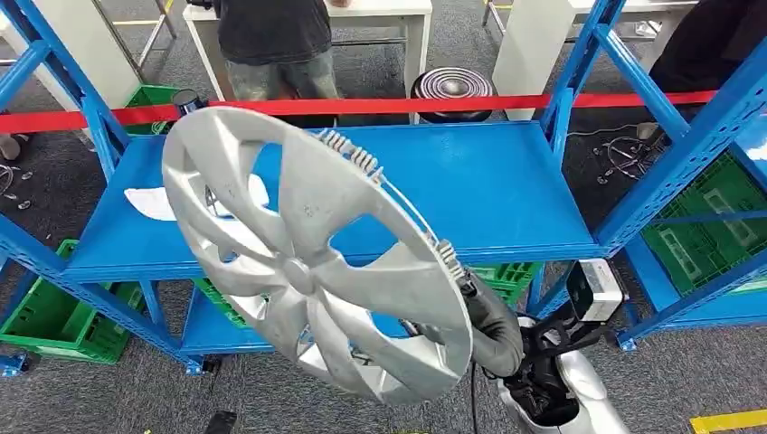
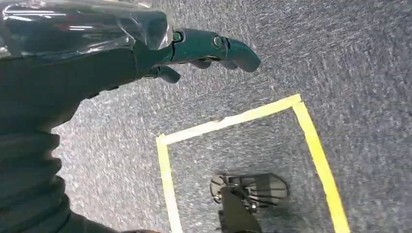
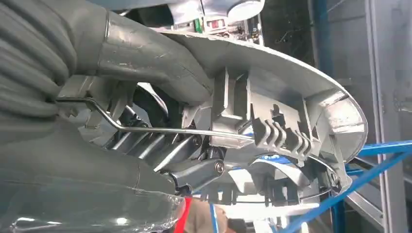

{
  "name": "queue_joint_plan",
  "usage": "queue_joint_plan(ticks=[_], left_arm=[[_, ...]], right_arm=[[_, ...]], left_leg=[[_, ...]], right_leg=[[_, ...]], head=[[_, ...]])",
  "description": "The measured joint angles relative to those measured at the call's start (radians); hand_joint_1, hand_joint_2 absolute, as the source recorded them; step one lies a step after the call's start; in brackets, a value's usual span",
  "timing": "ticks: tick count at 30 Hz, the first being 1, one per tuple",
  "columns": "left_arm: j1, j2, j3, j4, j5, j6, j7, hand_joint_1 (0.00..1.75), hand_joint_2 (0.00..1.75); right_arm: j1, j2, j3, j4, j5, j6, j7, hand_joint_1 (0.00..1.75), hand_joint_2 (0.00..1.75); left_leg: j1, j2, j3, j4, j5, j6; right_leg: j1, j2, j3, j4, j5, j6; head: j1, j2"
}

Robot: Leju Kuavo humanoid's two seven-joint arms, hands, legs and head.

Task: Take the parts from the cabinet and place them on the table.

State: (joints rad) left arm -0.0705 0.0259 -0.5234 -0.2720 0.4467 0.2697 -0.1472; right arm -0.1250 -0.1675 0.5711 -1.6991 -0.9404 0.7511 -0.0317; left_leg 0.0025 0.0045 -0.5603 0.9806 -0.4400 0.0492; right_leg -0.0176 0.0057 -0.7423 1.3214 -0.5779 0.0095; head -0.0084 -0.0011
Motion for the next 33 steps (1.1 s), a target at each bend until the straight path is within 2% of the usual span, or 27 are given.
queue_joint_plan(ticks=[1, 2, 3, 4, 5, 6, 7, 10, 11, 12, 13, 15, 16, 17, 18, 19, 20, 21, 22, 26, 27, 28, 29, 30, 31, 32, 33], left_arm=[[0.001, -0.001, -0.004, 0.001, -0.007, -0.001, 0.002, 0.0, 1.75], [0.003, -0.002, -0.01, 0.001, -0.012, -0.003, 0.002, 0.0, 1.75], [0.004, -0.002, -0.016, 0.002, -0.019, -0.004, 0.002, 0.0, 1.75], [0.004, -0.003, -0.02, 0.002, -0.026, -0.004, 0.002, 0.0, 1.75], [0.004, -0.005, -0.025, 0.002, -0.032, -0.004, 0.001, 0.0, 1.75], [0.004, -0.004, -0.03, 0.002, -0.04, -0.004, 0.001, 0.0, 1.75], [0.006, -0.003, -0.038, 0.002, -0.051, -0.008, 0.0, 0.0, 1.75], [0.011, -0.003, -0.056, 0.003, -0.072, -0.02, 0.001, 0.0, 1.75], [0.014, 0.001, -0.064, 0.005, -0.082, -0.026, 0.002, 0.0, 1.75], [0.017, 0.001, -0.074, 0.006, -0.093, -0.033, 0.003, 0.0, 1.75], [0.019, 0.002, -0.083, 0.006, -0.102, -0.039, 0.004, 0.0, 1.75], [0.021, 0.006, -0.103, 0.007, -0.12, -0.047, 0.005, 0.0, 1.75], [0.021, 0.009, -0.113, 0.007, -0.124, -0.048, 0.005, 0.0, 1.75], [0.021, 0.01, -0.12, 0.007, -0.125, -0.047, 0.005, 0.0, 1.75], [0.021, 0.013, -0.124, 0.007, -0.125, -0.046, 0.006, 0.0, 1.75], [0.02, 0.014, -0.126, 0.007, -0.122, -0.042, 0.008, 0.0, 1.75], [0.018, 0.018, -0.129, 0.007, -0.12, -0.037, 0.011, 0.0, 1.75], [0.016, 0.02, -0.13, 0.006, -0.116, -0.034, 0.012, 0.0, 1.75], [0.013, 0.025, -0.131, 0.006, -0.113, -0.033, 0.014, 0.0, 1.75], [0.017, 0.029, -0.132, 0.005, -0.111, -0.027, 0.015, 0.0, 1.75], [0.015, 0.027, -0.132, 0.005, -0.111, -0.027, 0.015, 0.0, 1.75], [0.014, 0.026, -0.133, 0.003, -0.111, -0.027, 0.015, 0.0, 1.75], [0.014, 0.027, -0.133, 0.002, -0.111, -0.026, 0.015, 0.0, 1.75], [0.015, 0.027, -0.133, 0.002, -0.111, -0.026, 0.015, 0.0, 1.75], [0.015, 0.026, -0.134, 0.002, -0.111, -0.026, 0.015, 0.0, 1.75], [0.015, 0.026, -0.136, 0.002, -0.111, -0.026, 0.015, 0.0, 1.75], [0.015, 0.026, -0.138, 0.002, -0.112, -0.025, 0.015, 0.0, 1.75]], right_arm=[[0.007, -0.001, 0.0, 0.0, -0.006, 0.002, 0.002, 1.75, 1.75], [0.012, 0.0, 0.001, 0.0, -0.011, 0.004, 0.003, 1.75, 1.75], [0.015, 0.0, 0.002, 0.0, -0.014, 0.007, 0.004, 1.75, 1.75], [0.017, 0.0, 0.003, 0.0, -0.017, 0.012, 0.004, 1.75, 1.75], [0.019, 0.0, 0.005, -0.002, -0.02, 0.017, 0.004, 1.75, 1.75], [0.022, 0.001, 0.007, -0.002, -0.022, 0.022, 0.004, 1.75, 1.75], [0.027, 0.001, 0.009, -0.007, -0.024, 0.026, 0.004, 1.75, 1.75], [0.037, 0.002, 0.012, -0.008, -0.027, 0.035, 0.004, 1.75, 1.75], [0.041, 0.002, 0.013, -0.01, -0.03, 0.038, 0.004, 1.75, 1.75], [0.044, 0.002, 0.014, -0.013, -0.032, 0.04, 0.004, 1.75, 1.75], [0.048, 0.004, 0.014, -0.018, -0.035, 0.042, 0.004, 1.75, 1.75], [0.058, 0.01, 0.014, -0.031, -0.038, 0.042, 0.006, 1.75, 1.75], [0.061, 0.013, 0.015, -0.035, -0.038, 0.042, 0.01, 1.75, 1.75], [0.066, 0.014, 0.016, -0.041, -0.034, 0.038, 0.016, 1.75, 1.75], [0.071, 0.016, 0.016, -0.047, -0.03, 0.034, 0.021, 1.75, 1.75], [0.076, 0.017, 0.016, -0.054, -0.022, 0.03, 0.026, 1.75, 1.75], [0.081, 0.018, 0.017, -0.062, -0.017, 0.029, 0.027, 1.75, 1.75], [0.084, 0.019, 0.017, -0.073, -0.013, 0.029, 0.027, 1.75, 1.75], [0.09, 0.022, 0.017, -0.082, -0.01, 0.029, 0.027, 1.75, 1.75], [0.096, 0.026, 0.02, -0.102, -0.005, 0.027, 0.026, 1.75, 1.75], [0.1, 0.024, 0.021, -0.105, -0.004, 0.027, 0.026, 1.75, 1.75], [0.101, 0.024, 0.021, -0.108, -0.005, 0.027, 0.026, 1.75, 1.75], [0.101, 0.024, 0.021, -0.109, -0.005, 0.027, 0.026, 1.75, 1.75], [0.103, 0.023, 0.021, -0.109, -0.004, 0.027, 0.026, 1.75, 1.75], [0.105, 0.022, 0.022, -0.109, -0.004, 0.027, 0.026, 1.75, 1.75], [0.106, 0.021, 0.022, -0.109, -0.004, 0.027, 0.025, 1.75, 1.75], [0.105, 0.019, 0.022, -0.109, -0.003, 0.029, 0.022, 1.75, 1.75]], left_leg=[[0.0, -0.001, -0.001, 0.001, 0.0, 0.0], [0.0, -0.001, -0.001, 0.003, 0.0, 0.0], [0.0, -0.002, -0.002, 0.006, -0.001, -0.001], [0.0, -0.004, -0.002, 0.01, -0.002, -0.004], [0.0, -0.005, -0.007, 0.018, -0.005, -0.009], [-0.01, -0.006, -0.015, 0.027, -0.009, -0.015], [-0.008, -0.006, -0.018, 0.028, -0.007, -0.019], [-0.003, -0.006, -0.021, 0.027, 0.0, -0.03], [-0.003, -0.006, -0.023, 0.031, -0.002, -0.033], [0.001, -0.006, -0.032, 0.051, -0.033, -0.042], [0.003, -0.006, -0.046, 0.095, -0.077, -0.047], [0.009, -0.006, -0.101, 0.256, -0.175, -0.059], [0.01, -0.006, -0.12, 0.319, -0.205, -0.062], [0.01, -0.006, -0.117, 0.337, -0.209, -0.062], [0.01, -0.006, -0.089, 0.307, -0.194, -0.061], [0.01, -0.006, -0.038, 0.23, -0.163, -0.057], [0.01, -0.006, 0.035, 0.119, -0.127, -0.05], [0.009, -0.008, 0.101, 0.025, -0.108, -0.042], [0.002, -0.008, 0.104, 0.006, -0.12, -0.039], [-0.012, -0.006, 0.082, 0.0, -0.078, -0.013], [0.0, 0.003, 0.074, -0.013, -0.052, -0.006], [-0.001, 0.003, 0.055, -0.015, -0.037, 0.005], [-0.001, 0.005, 0.046, -0.015, -0.026, 0.007], [-0.003, 0.006, 0.03, -0.015, -0.014, 0.008], [-0.003, 0.007, 0.013, -0.012, -0.001, 0.008], [-0.004, 0.008, -0.005, -0.011, 0.012, 0.007], [-0.004, 0.009, -0.021, -0.009, 0.022, 0.005]], right_leg=[[-0.001, 0.0, -0.002, 0.006, 0.003, 0.006], [-0.002, -0.001, 0.022, -0.04, 0.024, 0.017], [-0.005, -0.001, 0.071, -0.132, 0.06, 0.029], [-0.007, -0.003, 0.122, -0.229, 0.094, 0.036], [-0.007, -0.008, 0.16, -0.309, 0.11, 0.033], [-0.002, -0.006, 0.163, -0.308, 0.116, 0.021], [-0.002, -0.005, 0.16, -0.305, 0.119, 0.015], [0.003, -0.003, 0.154, -0.304, 0.125, 0.005], [-0.008, -0.004, 0.151, -0.311, 0.131, -0.005], [-0.01, -0.005, 0.148, -0.311, 0.136, -0.012], [-0.011, -0.005, 0.144, -0.311, 0.141, -0.019], [-0.008, -0.006, 0.128, -0.31, 0.151, -0.024], [-0.006, -0.006, 0.118, -0.31, 0.159, -0.025], [-0.006, -0.006, 0.11, -0.31, 0.166, -0.023], [-0.006, -0.006, 0.101, -0.31, 0.172, -0.021], [-0.006, -0.005, 0.093, -0.31, 0.18, -0.02], [-0.005, -0.004, 0.086, -0.31, 0.189, -0.017], [-0.005, -0.003, 0.083, -0.31, 0.196, -0.013], [-0.002, -0.004, 0.084, -0.313, 0.204, -0.006], [-0.005, -0.006, 0.083, -0.332, 0.24, 0.021], [-0.007, -0.005, 0.069, -0.322, 0.225, 0.018], [-0.004, -0.005, 0.047, -0.282, 0.17, 0.004], [-0.004, -0.005, 0.025, -0.222, 0.115, -0.005], [-0.004, -0.005, 0.008, -0.138, 0.061, -0.009], [-0.004, -0.005, -0.007, -0.056, 0.024, -0.006], [-0.004, -0.005, -0.007, -0.003, 0.016, 0.004], [-0.005, -0.005, 0.014, 0.001, 0.031, 0.017]], head=[[0.0, 0.0], [0.0, 0.0], [0.0, 0.0], [0.0, 0.0], [0.001, 0.0], [0.0, 0.0], [-0.001, 0.0], [-0.001, 0.0], [-0.001, 0.0], [-0.002, 0.0], [-0.005, 0.0], [-0.005, 0.0], [-0.005, 0.0], [-0.005, 0.0], [-0.005, 0.0], [-0.005, 0.0], [-0.005, 0.0], [-0.005, 0.0], [-0.004, 0.0], [-0.004, 0.0], [-0.003, 0.0], [-0.001, 0.0], [0.0, 0.0], [0.0, 0.0], [0.0, 0.0], [0.0, 0.0], [0.0, 0.0]])
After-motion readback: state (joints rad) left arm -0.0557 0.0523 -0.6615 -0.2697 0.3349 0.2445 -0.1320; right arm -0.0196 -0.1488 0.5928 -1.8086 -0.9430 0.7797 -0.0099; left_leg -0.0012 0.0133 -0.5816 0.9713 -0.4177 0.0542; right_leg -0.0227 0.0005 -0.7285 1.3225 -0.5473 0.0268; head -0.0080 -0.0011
